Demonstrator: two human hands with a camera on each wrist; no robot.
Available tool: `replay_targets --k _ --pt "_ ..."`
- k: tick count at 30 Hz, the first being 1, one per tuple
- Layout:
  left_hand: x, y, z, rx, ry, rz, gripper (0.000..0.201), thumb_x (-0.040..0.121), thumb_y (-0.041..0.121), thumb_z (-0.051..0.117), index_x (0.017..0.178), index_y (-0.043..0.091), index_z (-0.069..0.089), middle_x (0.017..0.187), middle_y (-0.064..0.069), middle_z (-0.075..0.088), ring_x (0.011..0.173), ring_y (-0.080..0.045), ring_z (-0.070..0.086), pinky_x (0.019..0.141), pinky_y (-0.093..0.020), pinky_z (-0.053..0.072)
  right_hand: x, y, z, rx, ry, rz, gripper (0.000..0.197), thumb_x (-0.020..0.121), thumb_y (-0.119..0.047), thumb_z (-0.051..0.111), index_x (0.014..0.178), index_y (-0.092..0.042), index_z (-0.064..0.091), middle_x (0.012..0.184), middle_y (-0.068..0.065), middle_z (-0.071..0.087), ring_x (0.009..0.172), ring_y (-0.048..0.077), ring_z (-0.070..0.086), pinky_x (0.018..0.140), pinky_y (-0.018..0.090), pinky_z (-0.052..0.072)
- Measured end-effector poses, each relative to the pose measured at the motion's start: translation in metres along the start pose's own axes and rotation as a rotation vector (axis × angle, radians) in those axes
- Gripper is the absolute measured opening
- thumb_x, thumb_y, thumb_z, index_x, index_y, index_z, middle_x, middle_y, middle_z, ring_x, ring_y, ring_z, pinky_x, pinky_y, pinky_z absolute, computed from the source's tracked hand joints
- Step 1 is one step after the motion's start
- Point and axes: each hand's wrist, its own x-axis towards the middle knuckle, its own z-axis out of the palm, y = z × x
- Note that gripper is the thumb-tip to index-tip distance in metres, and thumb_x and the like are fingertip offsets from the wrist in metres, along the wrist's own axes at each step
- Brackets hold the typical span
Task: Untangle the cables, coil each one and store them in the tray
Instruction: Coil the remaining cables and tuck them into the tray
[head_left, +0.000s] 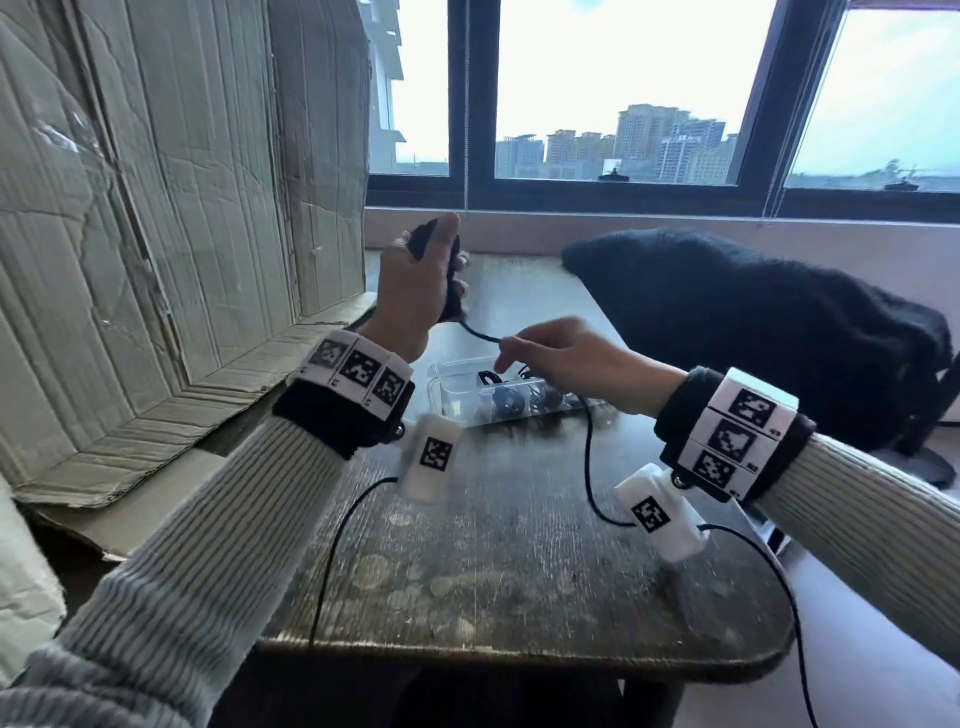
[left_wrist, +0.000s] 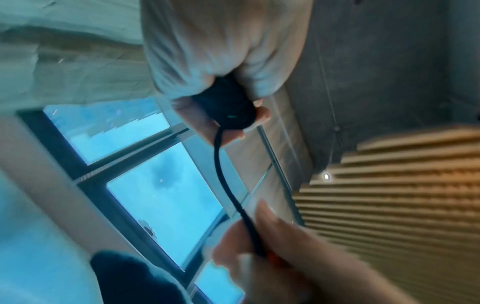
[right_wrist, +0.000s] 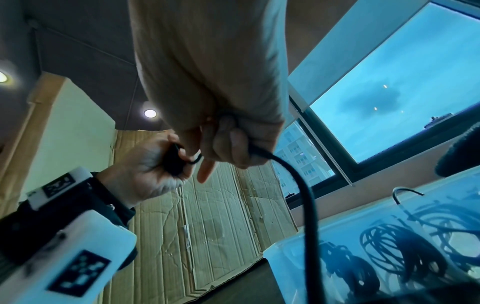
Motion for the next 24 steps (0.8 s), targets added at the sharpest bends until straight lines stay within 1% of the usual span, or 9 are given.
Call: replay_targets --k 4,6,9,11,15,17,19,21,24 --pt "0.01 -0.012 -0.013 0.51 -0.082 0.205 0.033 0.096 0.037 0.051 0.101 0.005 0.055 0.067 0.003 0.059 0.038 -0.001 0.049 0.04 -0.02 0.043 -0.003 0.002 -0.005 -0.14 0.04 -0.132 0.017 0.094 -0.024 0.056 0.085 -0.024 0.069 0.09 0.005 0.072 0.084 0.042 0.062 0.079 0.048 0.051" --pt "0.007 -0.018 -0.011 0.749 -0.159 0.281 0.036 0.096 0.044 0.046 0.097 0.01 0.058 0.066 0.004 0.062 0.039 0.0 0.051 0.046 -0.019 0.043 -0.001 0.0 -0.004 -0.246 0.036 -0.209 0.016 0.094 -0.023 0.056 0.088 -0.024 0.071 0.087 0.0 0.073 0.082 0.033 0.065 0.081 0.046 0.052" --pt "-0.004 -0.023 -0.005 1.006 -0.223 0.4 0.045 0.099 0.049 0.032 0.068 0.023 0.051 0.055 0.007 0.055 0.052 -0.014 0.055 0.062 -0.03 0.045 0.003 -0.003 -0.005 -0.271 0.065 -0.25 0.016 0.093 -0.022 0.059 0.092 -0.023 0.075 0.071 -0.018 0.068 0.063 0.007 0.058 0.069 0.031 0.049" --pt "-0.01 -0.022 -0.003 0.998 -0.295 0.356 0.063 0.101 0.049 0.021 0.061 0.015 0.057 0.052 0.004 0.055 0.055 -0.02 0.058 0.063 -0.032 0.045 0.005 -0.003 -0.008 -0.224 0.127 -0.257 0.013 0.091 -0.021 0.063 0.093 -0.024 0.076 0.069 -0.022 0.068 0.062 0.001 0.057 0.07 0.029 0.05" --pt "-0.019 -0.017 0.001 0.798 -0.502 0.136 0.08 0.098 0.054 0.004 0.062 0.012 0.062 0.056 -0.004 0.065 0.041 -0.008 0.053 0.051 -0.021 0.041 0.005 -0.009 -0.013 -0.172 0.189 -0.294 0.007 0.085 -0.018 0.07 0.087 -0.017 0.077 0.079 -0.006 0.075 0.07 0.007 0.066 0.076 0.034 0.055" --pt "-0.025 -0.017 0.001 0.634 -0.602 0.006 0.065 0.098 0.056 0.017 0.069 0.017 0.06 0.063 -0.004 0.065 0.041 -0.007 0.049 0.043 -0.019 0.039 0.006 -0.011 -0.017 -0.155 0.207 -0.278 0.01 0.08 -0.023 0.074 0.081 -0.013 0.076 0.076 0.005 0.074 0.069 0.021 0.067 0.073 0.042 0.055" --pt "-0.028 -0.021 -0.004 0.63 -0.683 0.001 0.028 0.092 0.046 0.052 0.082 0.021 0.057 0.071 -0.001 0.061 0.046 -0.003 0.049 0.042 -0.018 0.039 0.008 -0.007 -0.022 -0.129 0.19 -0.24 0.017 0.074 -0.03 0.078 0.078 -0.014 0.075 0.075 0.011 0.073 0.067 0.034 0.064 0.069 0.048 0.053" --pt "-0.029 -0.027 -0.009 0.729 -0.715 0.062 0.026 0.08 0.034 0.073 0.092 0.018 0.055 0.073 0.002 0.059 0.053 -0.005 0.052 0.048 -0.019 0.043 0.008 -0.002 -0.024 -0.086 0.2 -0.181 0.021 0.069 -0.031 0.083 0.071 -0.014 0.071 0.067 0.006 0.069 0.057 0.022 0.056 0.057 0.04 0.048" --pt "-0.03 -0.029 -0.011 0.645 -0.667 0.074 0.016 0.09 0.026 0.063 0.093 0.011 0.057 0.07 0.002 0.06 0.055 -0.005 0.054 0.054 -0.019 0.045 0.008 0.005 -0.027 -0.002 0.23 -0.14 0.026 0.075 -0.032 0.079 0.068 -0.014 0.062 0.056 -0.002 0.052 0.048 0.01 0.042 0.048 0.025 0.036"
